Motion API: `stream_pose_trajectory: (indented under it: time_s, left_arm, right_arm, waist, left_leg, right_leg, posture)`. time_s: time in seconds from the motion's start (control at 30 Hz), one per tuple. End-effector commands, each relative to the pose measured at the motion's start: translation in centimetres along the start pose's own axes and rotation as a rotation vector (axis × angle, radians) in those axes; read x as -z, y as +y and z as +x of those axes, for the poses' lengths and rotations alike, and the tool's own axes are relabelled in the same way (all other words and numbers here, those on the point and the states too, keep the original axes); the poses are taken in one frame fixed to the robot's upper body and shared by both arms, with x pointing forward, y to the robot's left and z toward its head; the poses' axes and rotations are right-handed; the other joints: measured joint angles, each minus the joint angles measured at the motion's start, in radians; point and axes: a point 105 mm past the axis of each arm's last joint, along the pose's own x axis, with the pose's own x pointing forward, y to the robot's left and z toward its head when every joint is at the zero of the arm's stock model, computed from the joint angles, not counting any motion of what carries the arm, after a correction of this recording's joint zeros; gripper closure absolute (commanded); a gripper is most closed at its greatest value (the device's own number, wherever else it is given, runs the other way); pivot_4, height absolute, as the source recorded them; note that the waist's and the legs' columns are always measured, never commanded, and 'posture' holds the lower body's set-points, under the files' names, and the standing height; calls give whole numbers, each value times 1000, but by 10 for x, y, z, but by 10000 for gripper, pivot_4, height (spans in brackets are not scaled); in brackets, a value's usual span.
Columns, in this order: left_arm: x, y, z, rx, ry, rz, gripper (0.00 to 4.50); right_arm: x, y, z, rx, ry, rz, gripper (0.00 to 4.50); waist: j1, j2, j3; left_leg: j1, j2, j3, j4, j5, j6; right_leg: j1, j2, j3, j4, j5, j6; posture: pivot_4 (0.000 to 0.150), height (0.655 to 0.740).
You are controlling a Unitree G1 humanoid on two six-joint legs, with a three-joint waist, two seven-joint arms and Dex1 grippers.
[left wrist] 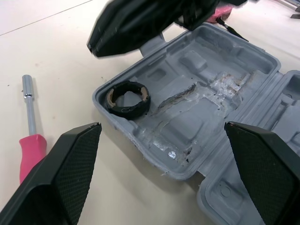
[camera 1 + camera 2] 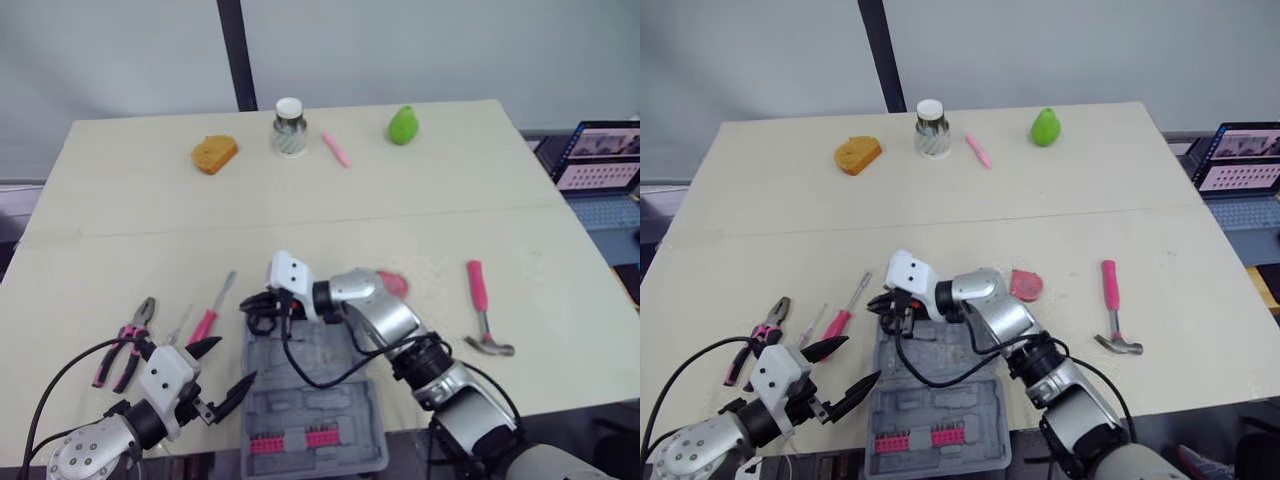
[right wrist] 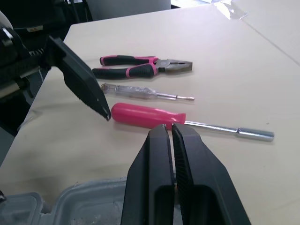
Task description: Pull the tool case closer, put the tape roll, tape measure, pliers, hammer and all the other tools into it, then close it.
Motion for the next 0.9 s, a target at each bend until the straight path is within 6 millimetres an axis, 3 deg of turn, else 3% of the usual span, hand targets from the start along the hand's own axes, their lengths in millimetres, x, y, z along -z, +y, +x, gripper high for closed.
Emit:
stream_pose_trajectory:
  time_s: [0.03, 0.37, 0.47, 0.57, 0.87, 0.9]
  left_arm:
    - [-5, 2, -3, -2, -13, 13, 0]
    - [-6, 1, -1, 5, -11, 15, 0]
    - [-6, 1, -1, 4, -14, 16, 0]
    - [-6, 2, 0, 2, -15, 16, 0]
    - [-6, 4, 3, -2, -21, 18, 0]
    - [-6, 4, 3, -3, -22, 18, 0]
  right_arm:
    - [-9, 2, 5, -2, -42, -22, 44062]
    - [8, 1, 10, -16, 41, 8, 44062]
    - [8, -1, 11, -8, 39, 7, 35247]
    - [7, -2, 11, -12, 40, 5, 21135]
    - [8, -3, 9, -14, 48, 9, 21135]
    - [8, -3, 9, -13, 49, 8, 23361]
  waist:
    - [0, 0, 0]
    - [-1, 0, 0]
    - [-1, 0, 0]
    - [-1, 0, 0]
    - [-1, 0, 0]
    - [-1, 0, 0]
  left_leg:
    - [0, 0, 0, 0, 0, 0]
    - [1, 0, 0, 0, 0, 0]
    - [1, 0, 0, 0, 0, 0]
    - [1, 0, 0, 0, 0, 0]
    - [1, 0, 0, 0, 0, 0]
    - [1, 0, 0, 0, 0, 0]
  right_leg:
    - [0, 0, 0, 0, 0, 0]
    - [0, 0, 0, 1, 0, -1]
    - [0, 0, 0, 1, 0, -1]
    - [0, 0, 0, 1, 0, -1]
    - [0, 0, 1, 2, 0, -1]
    - [0, 0, 1, 2, 0, -1]
  posture:
    - [1500, 7400]
    - [1500, 7400]
    - [1500, 7400]
    - [1500, 7400]
    - [1500, 7400]
    - [1500, 7400]
